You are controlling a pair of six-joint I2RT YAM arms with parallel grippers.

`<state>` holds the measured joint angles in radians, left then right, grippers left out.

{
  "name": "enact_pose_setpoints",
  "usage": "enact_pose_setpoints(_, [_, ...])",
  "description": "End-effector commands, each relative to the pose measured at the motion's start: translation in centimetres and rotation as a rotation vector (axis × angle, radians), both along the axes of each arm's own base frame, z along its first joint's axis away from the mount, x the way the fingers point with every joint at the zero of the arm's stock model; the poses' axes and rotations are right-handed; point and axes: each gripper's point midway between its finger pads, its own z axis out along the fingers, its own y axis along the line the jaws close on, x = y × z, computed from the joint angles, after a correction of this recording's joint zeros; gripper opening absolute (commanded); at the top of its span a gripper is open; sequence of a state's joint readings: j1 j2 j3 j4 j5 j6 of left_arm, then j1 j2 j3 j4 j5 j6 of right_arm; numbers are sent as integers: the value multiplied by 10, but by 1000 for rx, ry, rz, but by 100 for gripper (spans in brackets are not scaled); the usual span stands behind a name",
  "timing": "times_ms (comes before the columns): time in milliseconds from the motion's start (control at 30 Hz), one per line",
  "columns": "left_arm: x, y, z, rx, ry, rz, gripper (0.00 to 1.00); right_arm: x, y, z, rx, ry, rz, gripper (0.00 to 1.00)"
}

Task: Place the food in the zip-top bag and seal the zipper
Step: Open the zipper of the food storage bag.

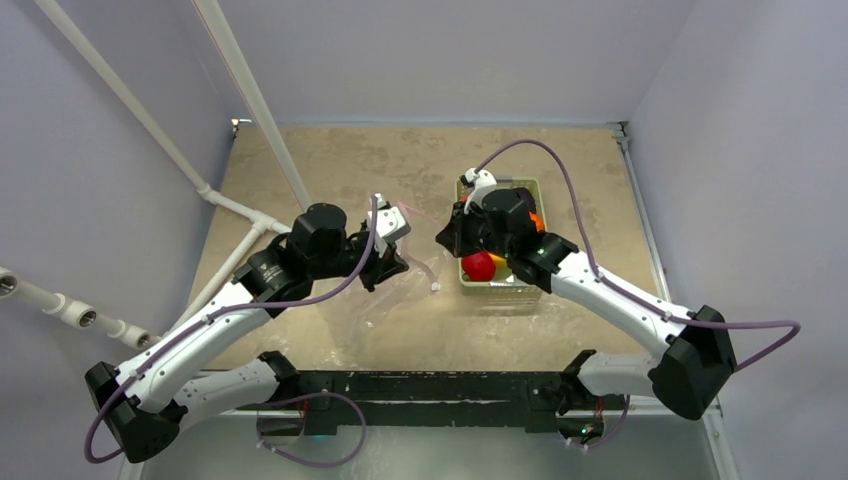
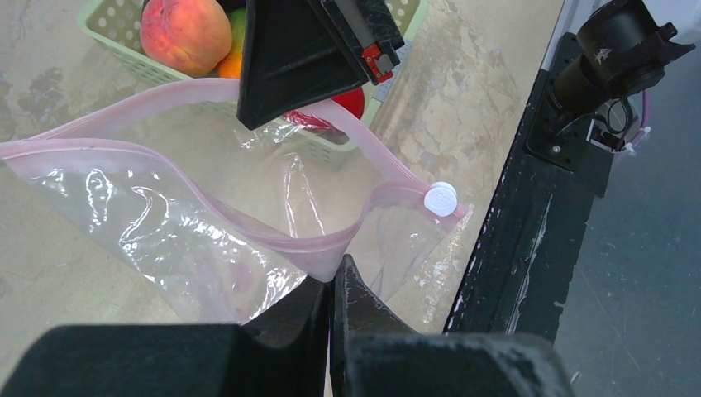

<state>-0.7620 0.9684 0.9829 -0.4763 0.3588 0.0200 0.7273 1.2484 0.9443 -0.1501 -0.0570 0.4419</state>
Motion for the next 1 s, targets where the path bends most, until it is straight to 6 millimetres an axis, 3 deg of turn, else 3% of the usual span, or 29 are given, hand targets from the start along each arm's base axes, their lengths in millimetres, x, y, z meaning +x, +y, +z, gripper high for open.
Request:
enact_pose_setpoints(0, [5, -3, 8, -21, -40, 9, 0, 4, 10, 44, 72, -88, 30, 0])
enact_pose_setpoints(133, [10, 0, 9, -18, -44, 45, 2, 3, 10, 57, 78, -123, 22, 0])
enact_pose_setpoints(300, [13, 5, 10, -12, -50, 77, 27, 8, 6, 70, 72, -153, -23, 0])
enact_pose_setpoints(500, [11, 15, 10, -23, -17, 151, 48, 15, 0, 82, 69, -185, -81, 0])
enact_pose_setpoints(633, [11, 15, 22, -61, 6, 182, 59, 20, -3, 87, 66, -207, -115, 0])
enact_pose_setpoints(967, [28, 15, 71, -177, 86, 355, 68, 15, 1, 123, 129, -282, -123, 0])
